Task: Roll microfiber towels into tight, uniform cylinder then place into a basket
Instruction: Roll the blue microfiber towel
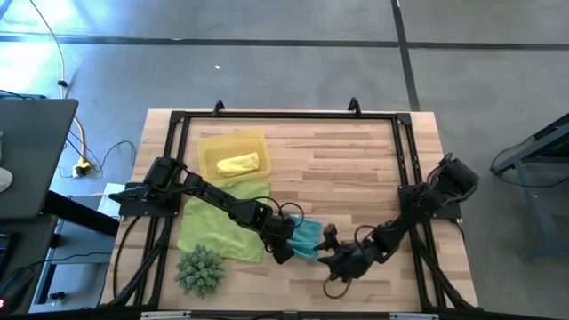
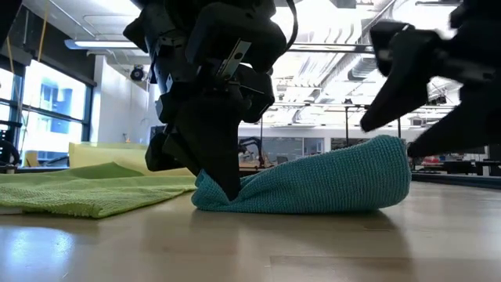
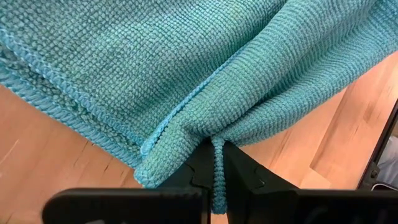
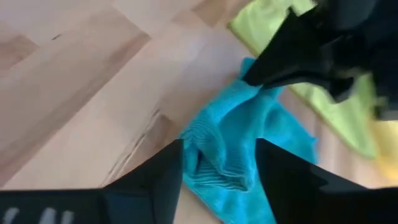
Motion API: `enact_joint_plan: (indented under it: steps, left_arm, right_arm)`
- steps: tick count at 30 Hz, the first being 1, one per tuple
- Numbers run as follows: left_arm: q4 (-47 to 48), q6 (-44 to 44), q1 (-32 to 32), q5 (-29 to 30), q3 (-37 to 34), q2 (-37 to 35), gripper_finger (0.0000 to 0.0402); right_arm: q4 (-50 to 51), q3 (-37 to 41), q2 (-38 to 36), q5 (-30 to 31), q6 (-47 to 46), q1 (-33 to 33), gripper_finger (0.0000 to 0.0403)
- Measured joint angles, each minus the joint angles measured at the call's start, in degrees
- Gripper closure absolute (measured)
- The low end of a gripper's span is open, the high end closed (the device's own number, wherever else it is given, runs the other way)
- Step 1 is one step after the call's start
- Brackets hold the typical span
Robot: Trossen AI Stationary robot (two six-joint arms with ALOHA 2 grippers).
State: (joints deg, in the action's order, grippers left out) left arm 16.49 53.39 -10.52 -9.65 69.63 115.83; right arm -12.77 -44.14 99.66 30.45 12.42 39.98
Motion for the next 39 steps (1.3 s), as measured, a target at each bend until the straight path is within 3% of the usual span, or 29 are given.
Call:
enact_joint_plan:
  steps: [5,9,17,23,33,39]
  left_arm:
    - [-0.02,-0.01,0.00,0.00,0.00,0.00,0.0394]
    - [-0.03,-0.02,0.13,-0.07,0.00,0.00,0.0394]
    - [-0.24,-0.02,0.04,-0.39,0.00,0.00,0.0394]
    - [-1.41,0.92,-0.48,-1.73,-0.07,0.03,0.0394]
    - [-5.95,1.97,-1.94,-5.80,-0.17,0.46,0.0394]
    - [-5.77,2.19,-2.05,-5.92,-0.15,0.42,0.0394]
  right_arm:
    - [0.35,0.00,0.00,-10.78,1.71,-1.75,0.0167]
    - [0.24,0.00,0.20,-10.84,5.85,-1.71,0.0167]
    - [-2.51,-0.15,6.07,-9.13,4.91,-4.37,0.0204]
    - [-1.79,-0.22,6.71,-8.98,-7.04,-4.52,0.0250]
    - [0.22,-0.17,6.75,-8.68,-30.50,-4.80,0.0392]
    - [-1.36,-0.17,6.69,-20.83,-42.50,-7.53,0.0397]
